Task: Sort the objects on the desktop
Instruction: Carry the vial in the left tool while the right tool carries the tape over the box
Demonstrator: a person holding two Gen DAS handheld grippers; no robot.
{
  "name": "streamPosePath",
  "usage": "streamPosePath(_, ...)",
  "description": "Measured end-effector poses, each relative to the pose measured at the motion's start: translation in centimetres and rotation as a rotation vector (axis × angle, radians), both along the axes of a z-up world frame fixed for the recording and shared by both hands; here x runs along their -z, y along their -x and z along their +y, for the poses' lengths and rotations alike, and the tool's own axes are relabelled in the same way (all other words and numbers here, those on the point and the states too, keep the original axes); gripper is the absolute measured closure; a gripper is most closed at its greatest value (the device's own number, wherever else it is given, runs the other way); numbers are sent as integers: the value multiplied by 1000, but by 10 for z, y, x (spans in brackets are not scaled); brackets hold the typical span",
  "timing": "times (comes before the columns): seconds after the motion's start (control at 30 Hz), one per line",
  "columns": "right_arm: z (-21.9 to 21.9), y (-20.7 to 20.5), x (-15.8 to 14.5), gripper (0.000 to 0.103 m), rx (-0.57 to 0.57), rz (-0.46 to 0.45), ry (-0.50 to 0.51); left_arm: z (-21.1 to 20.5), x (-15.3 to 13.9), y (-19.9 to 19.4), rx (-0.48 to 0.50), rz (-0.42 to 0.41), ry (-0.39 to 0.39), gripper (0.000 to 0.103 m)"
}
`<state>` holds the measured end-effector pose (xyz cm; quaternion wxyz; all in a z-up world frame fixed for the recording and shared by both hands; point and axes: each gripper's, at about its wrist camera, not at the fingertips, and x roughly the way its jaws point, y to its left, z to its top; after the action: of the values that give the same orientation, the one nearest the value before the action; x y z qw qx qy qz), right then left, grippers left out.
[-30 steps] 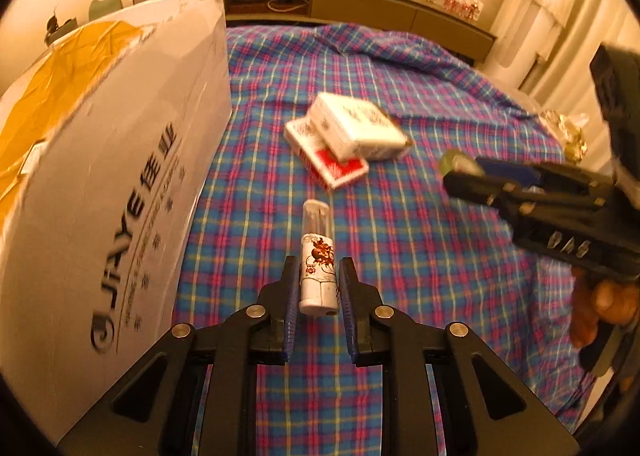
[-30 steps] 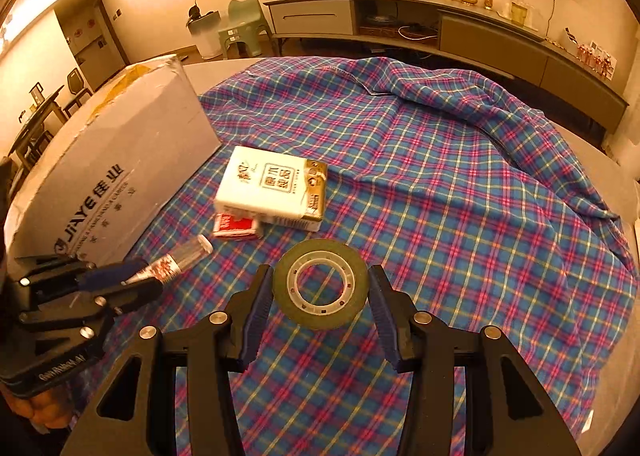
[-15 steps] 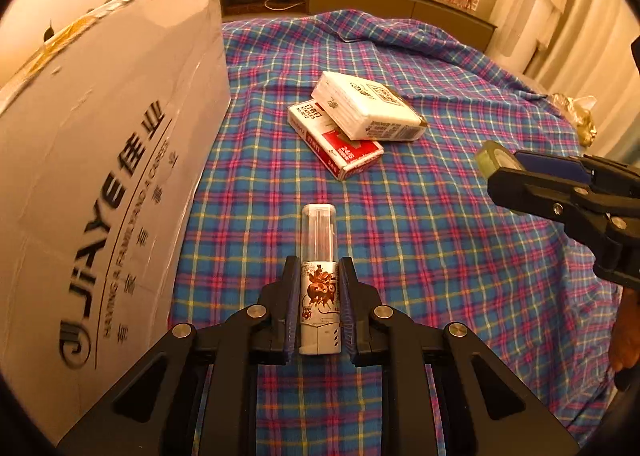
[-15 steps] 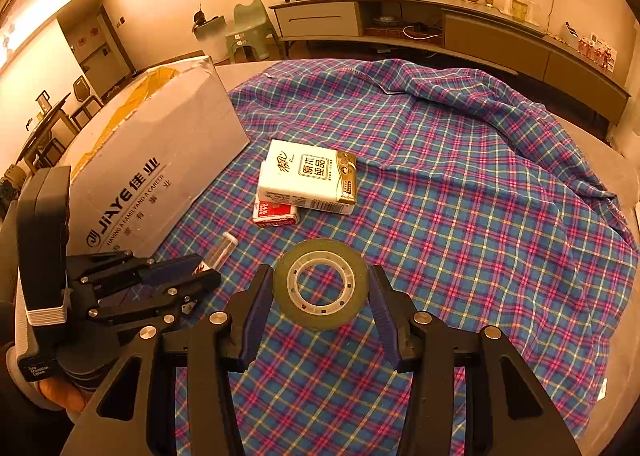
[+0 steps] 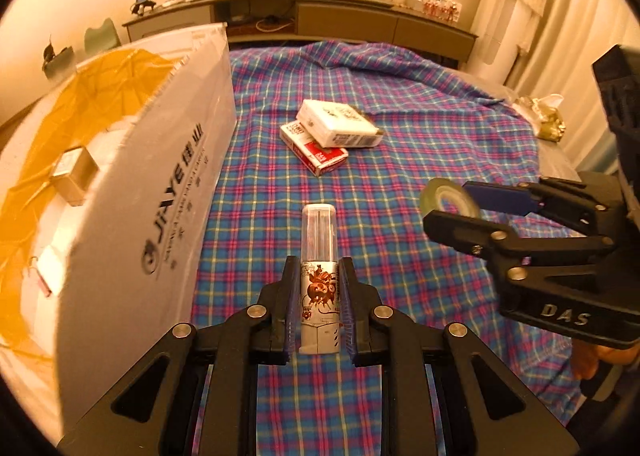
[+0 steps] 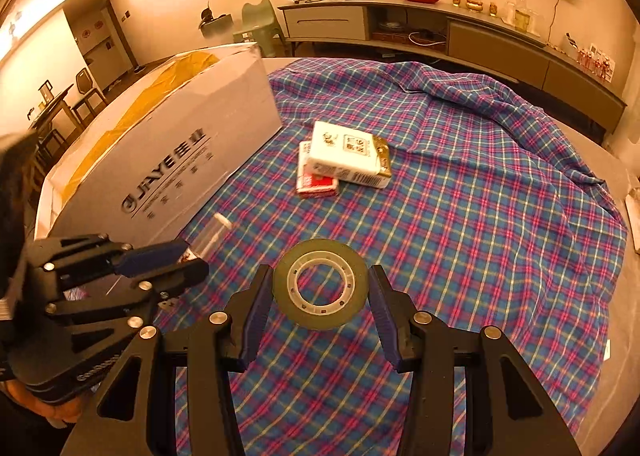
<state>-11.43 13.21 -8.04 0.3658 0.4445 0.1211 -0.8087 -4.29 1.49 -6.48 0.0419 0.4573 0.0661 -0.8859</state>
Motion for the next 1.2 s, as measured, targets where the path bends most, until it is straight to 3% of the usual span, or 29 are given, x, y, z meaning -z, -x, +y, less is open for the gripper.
streamPosePath(0.33, 7, -43, -14, 54, 25, -6, 77, 1, -25, -34, 27, 48, -22, 83)
streamPosePath(0.83, -6, -85, -43, 54, 0, 41, 62, -11, -53, -70, 44, 115, -64, 83)
streamPosePath(1.2, -35, -101, -70, 54, -50, 81, 46, -43, -67, -86, 12, 157, -93, 83)
